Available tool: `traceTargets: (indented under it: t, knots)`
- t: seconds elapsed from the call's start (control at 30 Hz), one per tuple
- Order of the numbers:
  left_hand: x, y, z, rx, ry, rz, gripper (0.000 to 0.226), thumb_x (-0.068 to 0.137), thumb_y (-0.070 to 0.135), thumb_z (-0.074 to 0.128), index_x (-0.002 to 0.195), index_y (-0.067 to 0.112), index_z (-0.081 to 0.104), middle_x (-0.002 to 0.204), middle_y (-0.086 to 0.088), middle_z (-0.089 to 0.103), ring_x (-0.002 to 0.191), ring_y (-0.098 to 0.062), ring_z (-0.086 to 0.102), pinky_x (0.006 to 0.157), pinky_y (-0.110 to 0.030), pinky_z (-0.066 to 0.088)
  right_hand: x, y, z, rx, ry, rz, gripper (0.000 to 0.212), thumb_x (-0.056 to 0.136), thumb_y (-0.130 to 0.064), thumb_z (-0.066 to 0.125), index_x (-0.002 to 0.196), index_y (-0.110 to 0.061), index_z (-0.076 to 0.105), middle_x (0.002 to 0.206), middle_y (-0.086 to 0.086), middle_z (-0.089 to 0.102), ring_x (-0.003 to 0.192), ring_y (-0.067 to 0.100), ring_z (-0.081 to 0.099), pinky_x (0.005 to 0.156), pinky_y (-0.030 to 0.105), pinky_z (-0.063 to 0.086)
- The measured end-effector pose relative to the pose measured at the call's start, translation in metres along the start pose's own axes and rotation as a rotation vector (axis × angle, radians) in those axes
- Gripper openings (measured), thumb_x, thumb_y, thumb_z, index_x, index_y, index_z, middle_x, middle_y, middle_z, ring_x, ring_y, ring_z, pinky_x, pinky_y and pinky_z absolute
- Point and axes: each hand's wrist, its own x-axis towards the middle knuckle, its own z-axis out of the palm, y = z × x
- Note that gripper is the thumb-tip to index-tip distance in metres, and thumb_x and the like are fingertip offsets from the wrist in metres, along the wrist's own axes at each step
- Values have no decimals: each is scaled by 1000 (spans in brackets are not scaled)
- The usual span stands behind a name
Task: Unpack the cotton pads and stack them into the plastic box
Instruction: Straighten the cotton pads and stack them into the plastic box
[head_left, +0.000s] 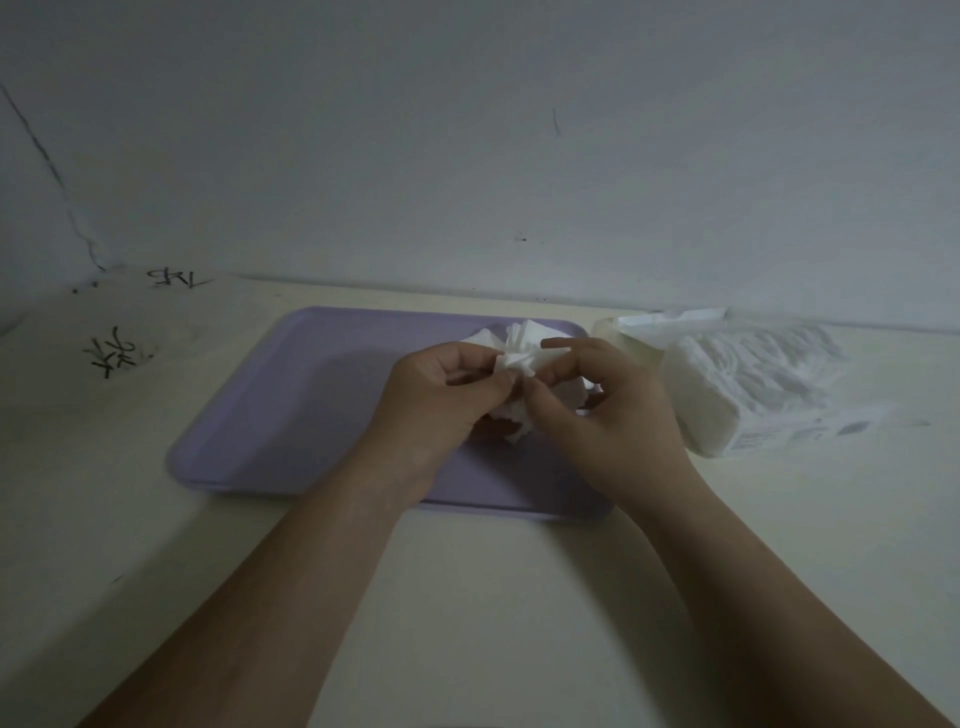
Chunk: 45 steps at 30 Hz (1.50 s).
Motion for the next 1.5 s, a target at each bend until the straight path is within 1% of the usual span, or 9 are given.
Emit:
traceTargets:
  t: [0.33, 0.5, 0.57, 0.77, 0.9, 1.13, 1.3, 1.4, 1.5]
  knots:
    - [3, -1, -1, -84, -115, -61, 19, 90, 23, 80, 98, 6, 78, 103, -25, 73, 91, -34, 71, 83, -46, 60, 2, 7, 1, 125, -43, -17, 28, 89, 0, 60, 97, -18, 79, 114, -1, 71, 107, 9, 69, 85, 24, 55]
    - [1, -3, -1, -38, -103, -34, 14, 96, 1, 68, 108, 0, 76, 109, -30, 74, 91, -37, 72, 85, -50, 61, 4, -3, -6, 314, -54, 150, 45, 91, 1, 61, 118, -34, 69, 118, -8, 70, 90, 4, 71, 69, 20, 55]
    - [1, -3, -1, -42, -122, -43, 16, 98, 2, 67, 111, 0, 75, 111, -26, 75, 97, -38, 74, 87, -51, 62, 5, -6, -9, 463, -93, 257, 52, 91, 0, 57, 123, -40, 70, 124, -3, 66, 92, 13, 71, 69, 30, 61]
    - [0, 0, 0, -73, -140, -28, 35, 93, 5, 73, 127, 11, 69, 116, -16, 75, 101, -34, 75, 83, -47, 63, 4, -7, -11, 500, -116, 290, 20, 107, -7, 54, 114, -9, 73, 103, 26, 73, 77, 41, 74, 59, 35, 59]
    - [1, -7, -2, 412, -159, 190, 82, 71, 17, 94, 142, 37, 58, 135, 10, 66, 116, -14, 70, 94, -41, 61, 5, -2, -10, 404, -34, 305, 12, 98, -10, 69, 110, -9, 72, 97, 16, 77, 86, 26, 76, 65, 40, 63]
    - [-3, -7, 3, 935, -137, 315, 81, 69, 54, 84, 143, 44, 53, 134, 19, 66, 120, -6, 64, 98, -38, 56, 4, -4, -7, 310, -98, 319, 55, 83, -14, 88, 123, -35, 57, 100, 3, 78, 91, 19, 78, 74, 38, 65]
    - [-6, -5, 2, 837, -66, 339, 50, 76, 39, 77, 123, 40, 62, 111, 15, 73, 92, -7, 71, 80, -38, 60, 5, -5, -7, 467, -167, 417, 57, 83, -18, 89, 133, -13, 61, 104, 8, 81, 96, 24, 79, 83, 40, 61]
    - [-7, -5, 1, 790, -58, 366, 53, 77, 35, 73, 128, 38, 60, 115, 15, 72, 99, -8, 69, 85, -37, 60, 3, -5, -7, 522, -281, 442, 32, 94, -23, 79, 120, -5, 73, 107, 16, 80, 105, 34, 77, 99, 50, 60]
    - [-5, -7, 0, 802, -143, 409, 58, 83, 24, 73, 135, 44, 56, 127, 19, 68, 114, -4, 65, 95, -33, 56, 1, -3, -7, 468, -300, 436, 22, 100, -22, 70, 110, -2, 75, 102, 16, 80, 102, 34, 77, 94, 49, 61]
